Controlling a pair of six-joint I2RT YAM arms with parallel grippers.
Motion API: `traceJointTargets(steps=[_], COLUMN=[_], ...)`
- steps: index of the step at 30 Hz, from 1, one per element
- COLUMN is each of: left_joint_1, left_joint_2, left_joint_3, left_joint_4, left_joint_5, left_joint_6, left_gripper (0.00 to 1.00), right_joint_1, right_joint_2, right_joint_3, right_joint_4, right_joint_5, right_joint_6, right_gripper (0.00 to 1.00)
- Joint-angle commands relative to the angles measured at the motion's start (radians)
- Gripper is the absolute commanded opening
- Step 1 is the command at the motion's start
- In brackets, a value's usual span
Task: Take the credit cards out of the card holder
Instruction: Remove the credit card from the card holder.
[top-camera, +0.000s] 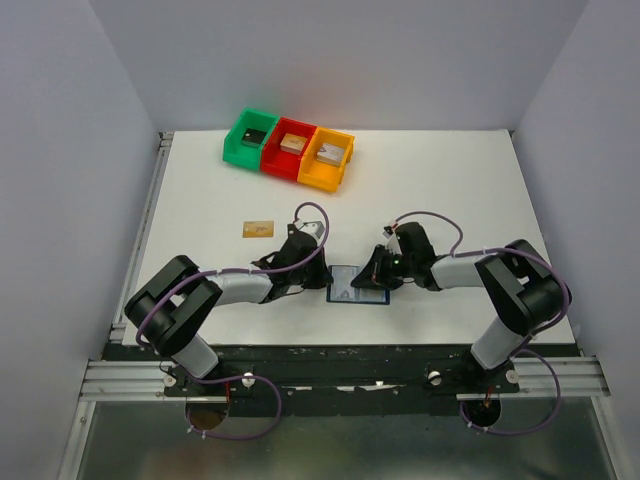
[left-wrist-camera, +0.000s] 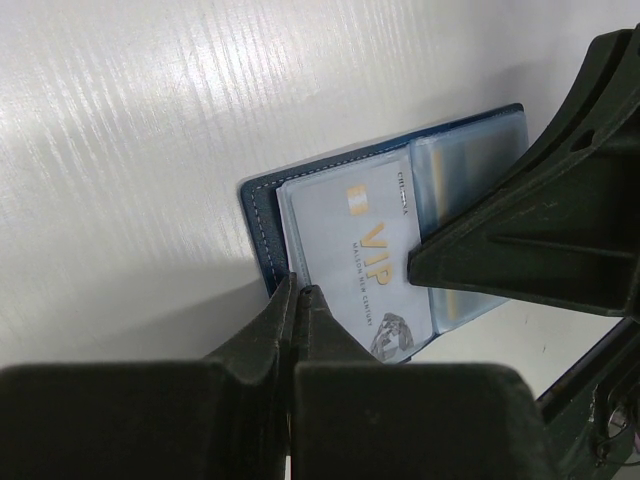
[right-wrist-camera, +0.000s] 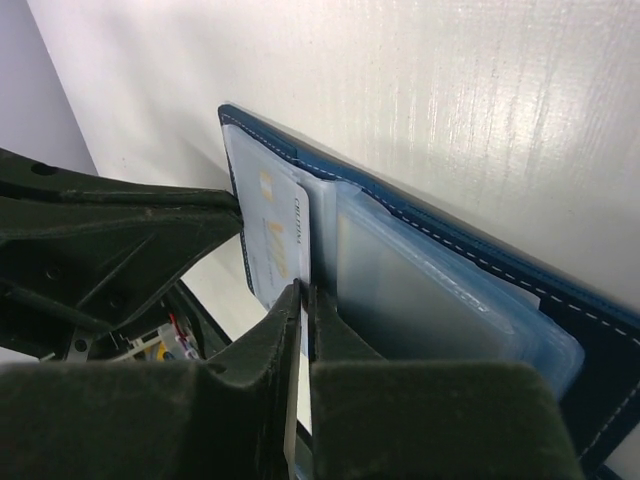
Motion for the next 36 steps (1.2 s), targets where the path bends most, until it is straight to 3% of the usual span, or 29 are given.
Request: traceJointTargets(steps=[1, 5, 18, 21, 26, 31, 36], left_joint_1=[-0.01, -0.009, -0.009, -0.01, -0.01, -0.016, -0.021], left_joint_2=[0.02, 0.023, 0.033, 0.035, 0.043, 0.061, 0.061], left_joint_3=[-0.031, -0.025, -0.017, -0.017, -0.014, -0.011, -0.014], left_joint_4=[-0.037, -0.051, -0.071, -0.065, -0.054, -0.045, -0.04], left_joint_5=[-0.014, -0.023, -0.028, -0.023, -0.008, 0.004, 0.0], left_joint_6=[-0.01, -0.017, -0.024, -0.018, -0.016, -0.021, -0.024], left_gripper=[0.0, 0.0, 0.0, 0.0, 0.0, 0.0, 0.0], right_joint_1=[-0.009, -0.007, -0.021, -0.022, -0.022, -0.022, -0.023], right_joint_2=[-0.032, -0.064, -0.116, -0.108, -0.093, -0.064, -0.036], right_joint_3=[-0.014, 0.004, 0.053, 0.045, 0.025, 0.021, 0.013], right_joint_4=[-0.006, -0.081, -0.247, -0.221, -0.135, -0.111, -0.074], right_joint_5=[0.029, 0.055, 0.094, 0.066, 0.025, 0.029, 0.013], right_joint_6=[-0.031, -0.077, -0.194, -0.179, -0.103, -0.074, -0.063], right_gripper=[0.1, 0.01, 0.0, 0.09, 0.32, 0.39, 0.4])
